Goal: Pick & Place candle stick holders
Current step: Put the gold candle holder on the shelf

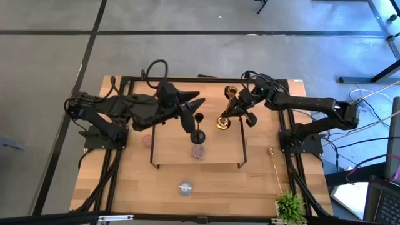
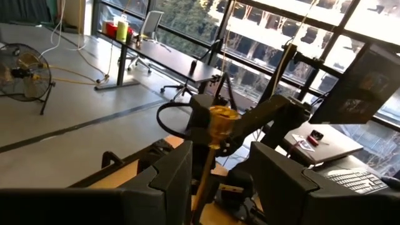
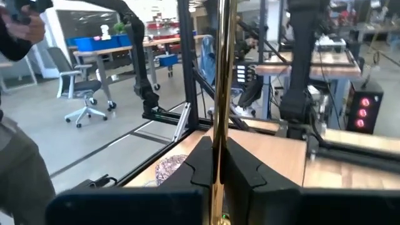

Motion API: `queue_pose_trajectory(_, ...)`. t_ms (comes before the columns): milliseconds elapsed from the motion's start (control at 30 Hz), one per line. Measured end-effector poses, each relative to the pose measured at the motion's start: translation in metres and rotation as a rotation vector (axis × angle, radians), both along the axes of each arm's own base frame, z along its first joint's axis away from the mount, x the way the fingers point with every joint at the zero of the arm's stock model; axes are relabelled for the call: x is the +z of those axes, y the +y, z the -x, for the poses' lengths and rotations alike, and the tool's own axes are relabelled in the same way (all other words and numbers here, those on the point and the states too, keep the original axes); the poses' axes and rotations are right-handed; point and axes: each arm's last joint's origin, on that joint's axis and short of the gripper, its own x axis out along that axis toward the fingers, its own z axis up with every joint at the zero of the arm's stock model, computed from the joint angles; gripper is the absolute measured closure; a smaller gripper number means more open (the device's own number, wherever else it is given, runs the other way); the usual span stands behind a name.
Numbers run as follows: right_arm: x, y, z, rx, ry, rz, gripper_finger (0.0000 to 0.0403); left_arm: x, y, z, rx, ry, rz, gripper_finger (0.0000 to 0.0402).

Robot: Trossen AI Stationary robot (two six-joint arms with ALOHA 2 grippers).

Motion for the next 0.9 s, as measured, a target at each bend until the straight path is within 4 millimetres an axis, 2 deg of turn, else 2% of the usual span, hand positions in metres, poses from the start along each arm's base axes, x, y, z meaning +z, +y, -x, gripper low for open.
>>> queue_pose_trajectory(167, 0.004, 0.006, -0.007, 0.030, -0.048, 0.059, 0.0387, -0.005, -0.001, -0.006, 0.046, -0.004, 0.018, 0.0245)
queue_pose_trajectory(433, -0.020, 0.005, -0.034, 0.062, 0.039, 0.026, 0.0387, 0.002, -0.005, 0.000, 0.230, -0.053, -0.014, 0.0245)
queue_pose_trajectory(567, -0.023, 0.006, -0.047, 0.095, 0.050, 0.021, 0.0387, 0.003, -0.007, 0.001, 0.264, -0.052, -0.024, 0.0245)
queue_pose_trajectory(900, -0.029, 0.008, -0.051, 0.065, 0.059, 0.071, 0.0387, 0.003, -0.011, 0.003, 0.251, -0.046, -0.032, 0.0245)
